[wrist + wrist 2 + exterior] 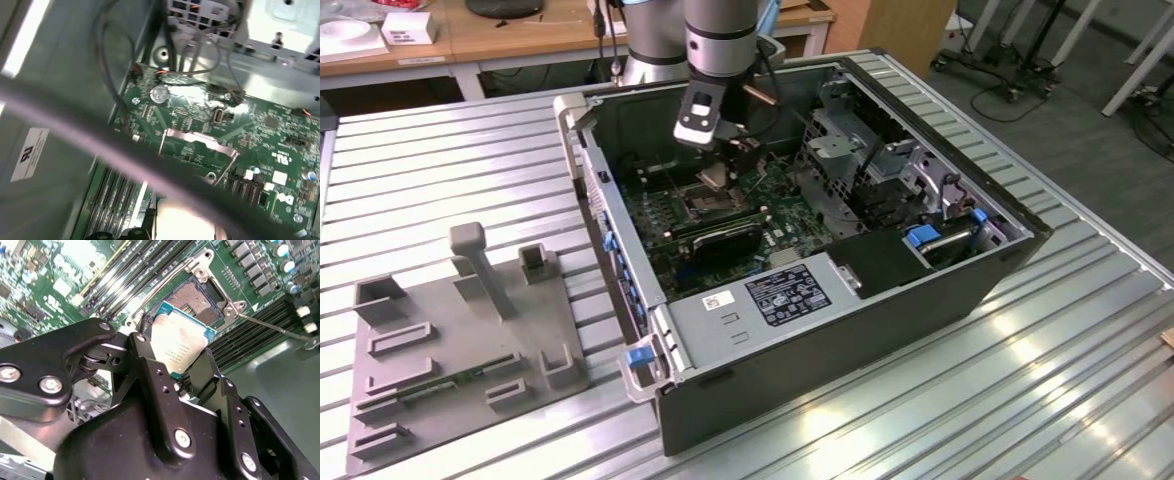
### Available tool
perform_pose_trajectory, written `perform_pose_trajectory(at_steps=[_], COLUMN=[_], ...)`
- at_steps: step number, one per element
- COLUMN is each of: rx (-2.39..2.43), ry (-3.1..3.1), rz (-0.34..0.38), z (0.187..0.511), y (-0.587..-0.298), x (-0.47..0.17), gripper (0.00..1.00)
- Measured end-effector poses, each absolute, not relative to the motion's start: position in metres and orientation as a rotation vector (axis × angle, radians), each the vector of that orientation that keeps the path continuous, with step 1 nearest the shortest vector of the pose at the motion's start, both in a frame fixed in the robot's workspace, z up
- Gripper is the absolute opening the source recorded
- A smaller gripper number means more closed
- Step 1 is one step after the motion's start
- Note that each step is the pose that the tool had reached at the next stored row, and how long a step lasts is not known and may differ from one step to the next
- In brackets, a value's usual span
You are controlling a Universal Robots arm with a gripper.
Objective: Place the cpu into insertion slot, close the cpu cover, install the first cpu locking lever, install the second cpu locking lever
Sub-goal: 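Place the cpu into insertion slot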
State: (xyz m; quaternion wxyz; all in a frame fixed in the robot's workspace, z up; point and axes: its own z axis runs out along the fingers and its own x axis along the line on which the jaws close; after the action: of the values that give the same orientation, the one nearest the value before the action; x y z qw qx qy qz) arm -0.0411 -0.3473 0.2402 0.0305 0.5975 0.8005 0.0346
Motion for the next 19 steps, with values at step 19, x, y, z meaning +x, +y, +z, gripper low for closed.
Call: perform_pose_trajectory(at_steps=[19], rx=[2.096], ry=[2.262], rz=[0.09], z=[0.2393], y=[-0.3472], x=[-0.0411], gripper=[0.54])
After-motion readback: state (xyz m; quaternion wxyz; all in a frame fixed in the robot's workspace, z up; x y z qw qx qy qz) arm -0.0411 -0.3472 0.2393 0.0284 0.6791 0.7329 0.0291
